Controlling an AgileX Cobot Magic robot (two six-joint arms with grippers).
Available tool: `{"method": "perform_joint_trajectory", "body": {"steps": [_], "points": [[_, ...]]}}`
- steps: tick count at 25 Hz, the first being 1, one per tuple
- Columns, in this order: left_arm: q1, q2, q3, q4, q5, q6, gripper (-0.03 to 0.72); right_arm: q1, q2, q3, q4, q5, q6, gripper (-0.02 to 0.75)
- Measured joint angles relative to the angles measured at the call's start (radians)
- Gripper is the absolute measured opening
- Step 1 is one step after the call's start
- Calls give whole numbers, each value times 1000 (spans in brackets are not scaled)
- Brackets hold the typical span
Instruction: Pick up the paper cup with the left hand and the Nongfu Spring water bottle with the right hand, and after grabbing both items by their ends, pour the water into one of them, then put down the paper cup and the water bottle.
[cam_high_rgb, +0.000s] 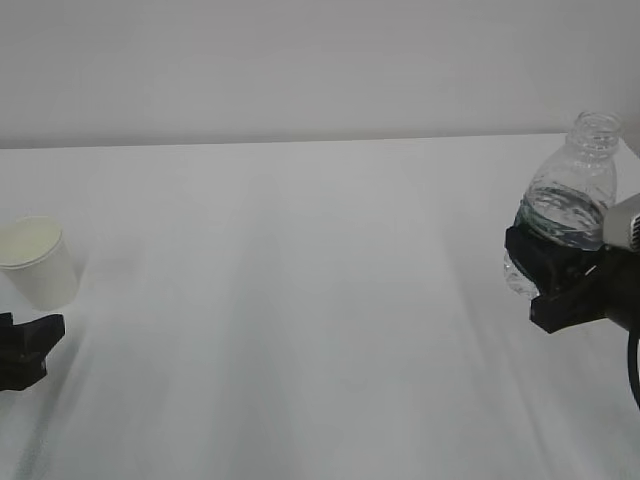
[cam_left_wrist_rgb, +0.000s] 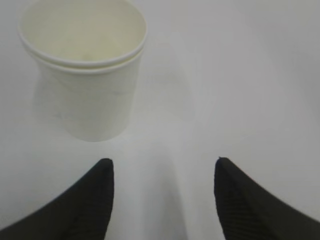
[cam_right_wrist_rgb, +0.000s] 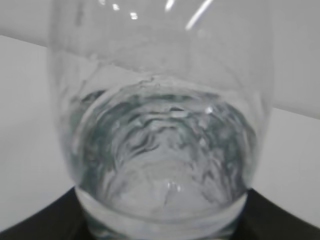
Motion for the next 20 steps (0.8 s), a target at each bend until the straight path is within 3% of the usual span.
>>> {"method": "perform_joint_trajectory", "body": {"steps": [12,20], "points": [[0,0,0,-28,0,0,459,0,-32,19,-45,1,25,393],[0,5,-13,-37,0,0,671,0,-32,19,-45,1,25,393]]}}
